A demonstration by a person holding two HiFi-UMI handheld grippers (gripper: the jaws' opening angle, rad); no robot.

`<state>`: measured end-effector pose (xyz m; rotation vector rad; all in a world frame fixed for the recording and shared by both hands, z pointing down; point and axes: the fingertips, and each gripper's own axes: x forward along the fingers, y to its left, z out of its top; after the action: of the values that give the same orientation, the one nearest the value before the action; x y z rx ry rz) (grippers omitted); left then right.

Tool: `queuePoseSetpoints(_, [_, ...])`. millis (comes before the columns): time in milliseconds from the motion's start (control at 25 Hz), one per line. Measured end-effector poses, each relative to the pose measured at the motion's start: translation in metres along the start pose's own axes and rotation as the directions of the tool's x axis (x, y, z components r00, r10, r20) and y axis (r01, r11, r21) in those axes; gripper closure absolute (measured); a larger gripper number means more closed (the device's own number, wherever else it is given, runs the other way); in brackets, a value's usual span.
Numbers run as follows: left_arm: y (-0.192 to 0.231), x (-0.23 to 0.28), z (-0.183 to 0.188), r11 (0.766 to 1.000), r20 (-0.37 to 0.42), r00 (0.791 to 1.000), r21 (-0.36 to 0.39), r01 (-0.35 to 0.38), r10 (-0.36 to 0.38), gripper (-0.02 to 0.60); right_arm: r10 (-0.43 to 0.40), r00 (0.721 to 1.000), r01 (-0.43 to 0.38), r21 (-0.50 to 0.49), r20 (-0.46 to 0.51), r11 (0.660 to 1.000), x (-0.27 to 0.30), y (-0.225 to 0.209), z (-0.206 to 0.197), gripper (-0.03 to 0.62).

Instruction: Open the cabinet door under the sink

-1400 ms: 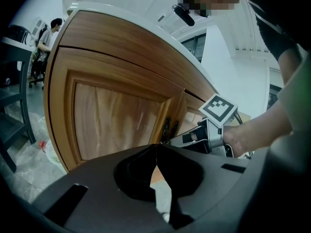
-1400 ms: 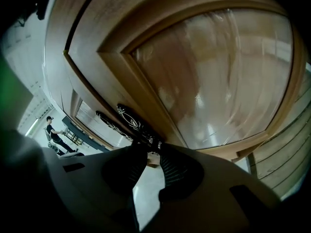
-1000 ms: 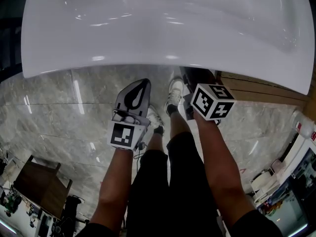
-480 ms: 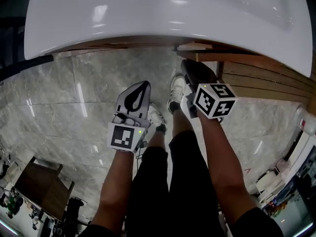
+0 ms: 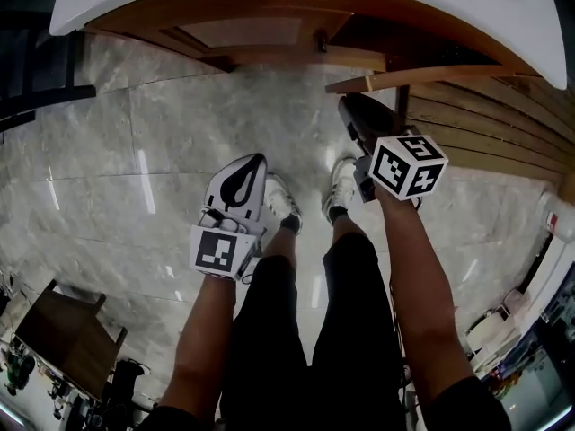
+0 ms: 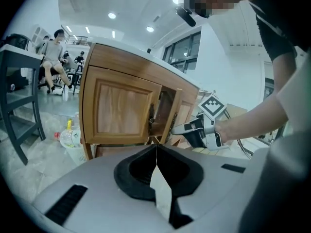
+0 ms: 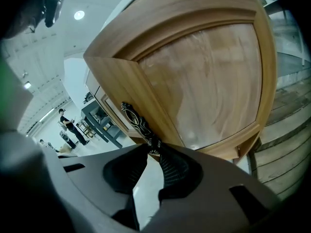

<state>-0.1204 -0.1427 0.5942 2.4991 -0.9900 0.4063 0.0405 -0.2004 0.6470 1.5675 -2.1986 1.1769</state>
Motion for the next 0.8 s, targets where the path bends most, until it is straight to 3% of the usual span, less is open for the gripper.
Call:
queuePoseSetpoints(200, [-0.02,-0.009,-0.014,1.0,-0.003,1.0,-0.009,-0.03,0.03,0.558,0.03,1.0,-0.03,-0.025,-0.01,0.999,-0.018,-0.001,-0.015,0.497])
queuePoseSetpoints(520, [-0.068,-0.009,0.006,0.994,0.079,0.991,-0.021,-0.11,0.112,0.56,0.108,0.994,-0.11,-0.106,-0.028,0.988,-0.039,-0.001,-0.027,0.497])
queuePoseSetpoints(800, [-0.088,-0.012,0.0,0.988,0.088,0.984,0.005,-0.154,0.153,0.56,0.166,0.985,-0.173,-0.154,-0.052,0.973,-0.068,-0.004,-0.045,0.497])
